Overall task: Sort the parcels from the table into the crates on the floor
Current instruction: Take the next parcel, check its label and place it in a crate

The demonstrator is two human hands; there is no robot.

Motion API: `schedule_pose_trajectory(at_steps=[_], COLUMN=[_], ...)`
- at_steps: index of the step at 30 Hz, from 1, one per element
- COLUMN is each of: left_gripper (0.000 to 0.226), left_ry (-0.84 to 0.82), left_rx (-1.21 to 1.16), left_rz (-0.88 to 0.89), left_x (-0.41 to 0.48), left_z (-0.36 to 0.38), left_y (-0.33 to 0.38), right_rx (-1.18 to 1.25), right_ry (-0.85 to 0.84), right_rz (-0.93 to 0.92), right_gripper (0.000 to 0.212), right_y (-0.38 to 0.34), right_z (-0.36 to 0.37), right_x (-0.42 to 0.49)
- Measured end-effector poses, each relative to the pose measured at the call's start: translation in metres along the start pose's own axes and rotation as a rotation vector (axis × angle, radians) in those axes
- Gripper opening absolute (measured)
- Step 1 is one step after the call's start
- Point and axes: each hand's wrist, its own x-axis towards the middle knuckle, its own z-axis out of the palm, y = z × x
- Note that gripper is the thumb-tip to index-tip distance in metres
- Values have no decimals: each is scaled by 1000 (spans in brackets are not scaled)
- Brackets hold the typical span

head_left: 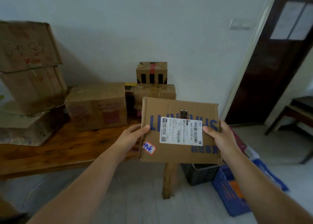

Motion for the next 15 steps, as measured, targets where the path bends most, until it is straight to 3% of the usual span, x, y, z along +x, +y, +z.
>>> schedule_pose_trajectory(at_steps=[5, 15], left_gripper=[28, 28], left_ry=[-90, -252], left_rx=[31, 160], left_rz=[-42, -82], left_x=[13, 75], left_z=[93, 224], left_y=[-9, -18], right_rx=[-33, -80], right_ry=[50, 161], right_rz=[12, 57], right_gripper=[26, 22], right_y=[13, 48], right_z=[-92, -205], right_x=[17, 64])
